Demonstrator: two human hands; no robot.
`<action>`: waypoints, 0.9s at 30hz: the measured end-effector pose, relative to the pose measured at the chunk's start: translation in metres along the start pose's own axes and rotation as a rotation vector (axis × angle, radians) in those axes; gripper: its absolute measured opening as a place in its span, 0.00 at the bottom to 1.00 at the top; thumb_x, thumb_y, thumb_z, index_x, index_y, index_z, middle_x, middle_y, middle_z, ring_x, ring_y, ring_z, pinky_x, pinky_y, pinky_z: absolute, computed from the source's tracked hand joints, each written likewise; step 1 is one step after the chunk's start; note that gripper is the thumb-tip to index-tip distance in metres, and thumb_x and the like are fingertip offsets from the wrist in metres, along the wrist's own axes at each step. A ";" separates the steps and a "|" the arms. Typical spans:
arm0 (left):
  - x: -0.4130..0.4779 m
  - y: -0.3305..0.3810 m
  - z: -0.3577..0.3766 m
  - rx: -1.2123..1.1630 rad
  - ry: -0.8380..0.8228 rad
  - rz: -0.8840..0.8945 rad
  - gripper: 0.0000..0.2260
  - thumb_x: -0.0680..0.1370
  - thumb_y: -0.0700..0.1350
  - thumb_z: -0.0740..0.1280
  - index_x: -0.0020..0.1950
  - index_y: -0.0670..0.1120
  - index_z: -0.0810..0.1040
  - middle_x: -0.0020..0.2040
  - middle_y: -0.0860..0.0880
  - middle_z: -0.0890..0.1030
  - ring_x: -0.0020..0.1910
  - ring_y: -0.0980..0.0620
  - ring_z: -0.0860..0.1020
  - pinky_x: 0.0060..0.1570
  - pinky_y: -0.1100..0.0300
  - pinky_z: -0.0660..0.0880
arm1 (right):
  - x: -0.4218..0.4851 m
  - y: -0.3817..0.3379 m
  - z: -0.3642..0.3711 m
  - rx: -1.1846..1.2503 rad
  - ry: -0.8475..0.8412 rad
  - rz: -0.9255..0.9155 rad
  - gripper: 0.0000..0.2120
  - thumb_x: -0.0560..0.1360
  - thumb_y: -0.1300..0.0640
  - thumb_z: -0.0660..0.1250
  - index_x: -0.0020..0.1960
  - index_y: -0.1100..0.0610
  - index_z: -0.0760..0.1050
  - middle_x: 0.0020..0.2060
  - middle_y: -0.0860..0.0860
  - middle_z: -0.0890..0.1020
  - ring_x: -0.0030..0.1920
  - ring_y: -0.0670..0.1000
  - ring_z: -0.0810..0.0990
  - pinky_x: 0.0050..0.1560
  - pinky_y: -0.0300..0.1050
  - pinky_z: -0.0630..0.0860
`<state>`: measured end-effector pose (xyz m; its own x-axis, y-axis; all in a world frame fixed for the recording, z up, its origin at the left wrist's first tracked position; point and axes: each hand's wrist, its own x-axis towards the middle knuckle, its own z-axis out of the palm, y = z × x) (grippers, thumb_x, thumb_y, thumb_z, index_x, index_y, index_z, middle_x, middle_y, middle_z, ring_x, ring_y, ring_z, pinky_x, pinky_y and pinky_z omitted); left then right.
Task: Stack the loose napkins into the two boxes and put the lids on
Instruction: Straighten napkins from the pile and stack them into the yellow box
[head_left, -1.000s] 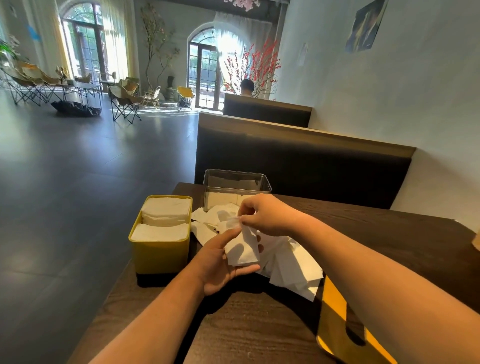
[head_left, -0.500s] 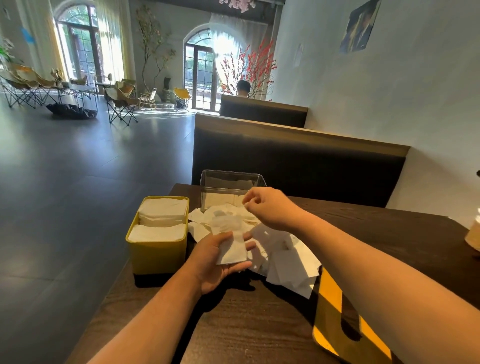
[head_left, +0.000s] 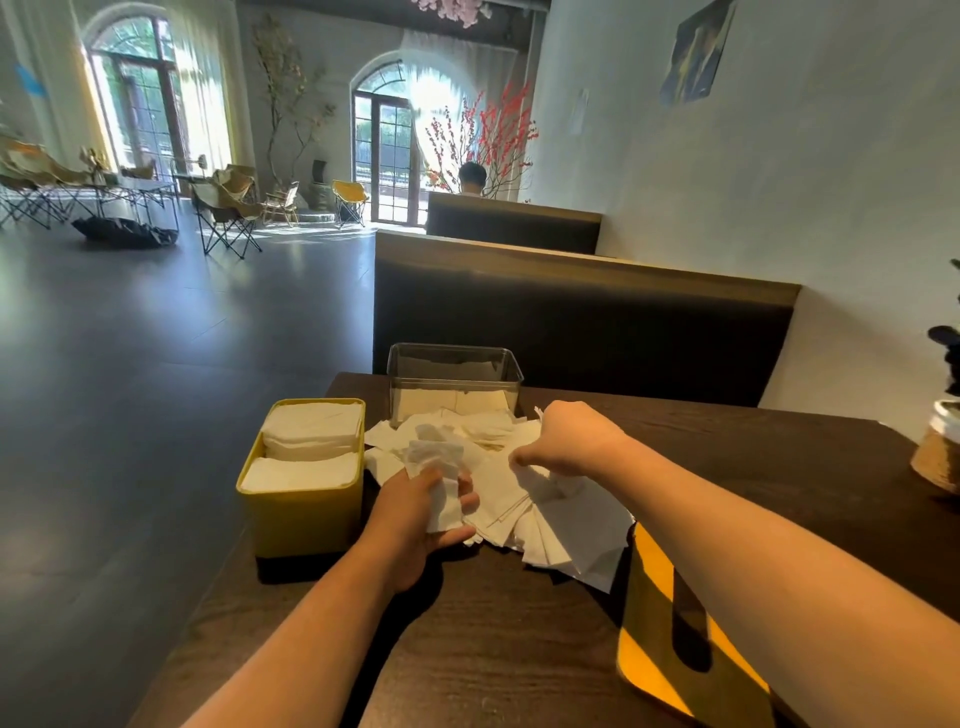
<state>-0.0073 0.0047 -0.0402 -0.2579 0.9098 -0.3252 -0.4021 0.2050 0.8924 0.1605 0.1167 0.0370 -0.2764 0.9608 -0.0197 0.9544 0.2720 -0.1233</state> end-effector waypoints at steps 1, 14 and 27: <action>0.000 0.000 0.000 0.005 -0.004 -0.003 0.10 0.86 0.44 0.59 0.62 0.50 0.79 0.58 0.43 0.86 0.56 0.45 0.86 0.53 0.44 0.85 | -0.001 -0.002 0.001 -0.008 -0.004 -0.003 0.20 0.72 0.35 0.74 0.40 0.50 0.74 0.39 0.49 0.80 0.41 0.48 0.82 0.46 0.46 0.84; 0.002 0.000 -0.002 -0.067 0.016 -0.031 0.13 0.87 0.45 0.59 0.67 0.47 0.80 0.57 0.44 0.87 0.56 0.46 0.86 0.45 0.46 0.85 | -0.009 -0.008 -0.018 0.274 0.028 -0.187 0.07 0.77 0.55 0.75 0.49 0.52 0.78 0.45 0.51 0.81 0.46 0.50 0.81 0.45 0.40 0.79; -0.002 0.006 -0.003 -0.131 -0.011 -0.069 0.10 0.87 0.46 0.61 0.68 0.51 0.75 0.59 0.45 0.81 0.57 0.39 0.83 0.52 0.39 0.84 | -0.035 -0.008 -0.078 0.638 -0.396 -0.341 0.22 0.76 0.68 0.75 0.63 0.49 0.76 0.57 0.51 0.80 0.57 0.56 0.82 0.51 0.43 0.84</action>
<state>-0.0123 0.0026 -0.0349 -0.2169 0.8992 -0.3800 -0.5302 0.2183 0.8193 0.1713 0.0854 0.1161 -0.6727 0.7085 -0.2131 0.5961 0.3484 -0.7234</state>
